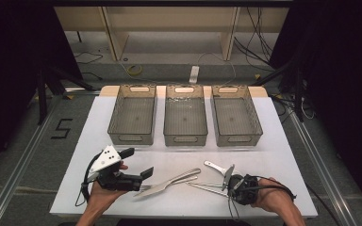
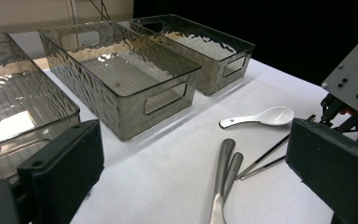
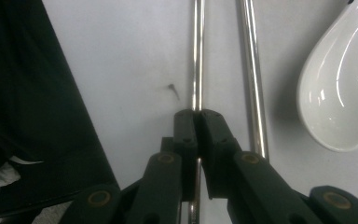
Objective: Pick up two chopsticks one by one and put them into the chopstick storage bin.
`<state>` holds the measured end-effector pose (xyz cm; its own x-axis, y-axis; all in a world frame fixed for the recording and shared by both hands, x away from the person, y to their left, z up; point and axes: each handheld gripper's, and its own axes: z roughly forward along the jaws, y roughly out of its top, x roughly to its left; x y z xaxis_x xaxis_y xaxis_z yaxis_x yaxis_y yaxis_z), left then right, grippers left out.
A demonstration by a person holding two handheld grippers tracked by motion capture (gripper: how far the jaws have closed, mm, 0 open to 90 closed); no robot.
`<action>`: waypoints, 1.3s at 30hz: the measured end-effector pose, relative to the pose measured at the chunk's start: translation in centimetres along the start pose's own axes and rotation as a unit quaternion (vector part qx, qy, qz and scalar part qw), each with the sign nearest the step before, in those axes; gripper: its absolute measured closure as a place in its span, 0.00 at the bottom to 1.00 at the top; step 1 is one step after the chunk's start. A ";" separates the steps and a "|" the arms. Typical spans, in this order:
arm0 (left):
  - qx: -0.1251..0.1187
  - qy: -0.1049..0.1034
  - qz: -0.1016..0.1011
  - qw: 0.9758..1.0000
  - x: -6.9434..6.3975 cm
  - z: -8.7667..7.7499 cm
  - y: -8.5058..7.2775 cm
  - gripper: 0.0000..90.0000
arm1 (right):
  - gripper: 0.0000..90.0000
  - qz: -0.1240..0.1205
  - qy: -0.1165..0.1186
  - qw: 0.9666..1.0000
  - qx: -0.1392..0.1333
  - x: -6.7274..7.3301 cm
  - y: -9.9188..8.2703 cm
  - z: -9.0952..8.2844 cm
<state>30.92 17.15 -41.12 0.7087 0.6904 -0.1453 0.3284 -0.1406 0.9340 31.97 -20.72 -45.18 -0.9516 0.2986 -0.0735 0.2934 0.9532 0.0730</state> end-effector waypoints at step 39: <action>0.237 -0.159 0.201 0.937 -6.8 9.4 0.0 0.23 | 0.96 -0.085 -0.029 0.995 -0.050 2.3 5.8 -3.6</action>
<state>31.90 5.80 -43.22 0.9602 0.2781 0.0275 0.1814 -0.6953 0.6954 31.15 -14.71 -41.30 -0.9788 0.1389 -0.1503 0.1159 0.9815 0.1523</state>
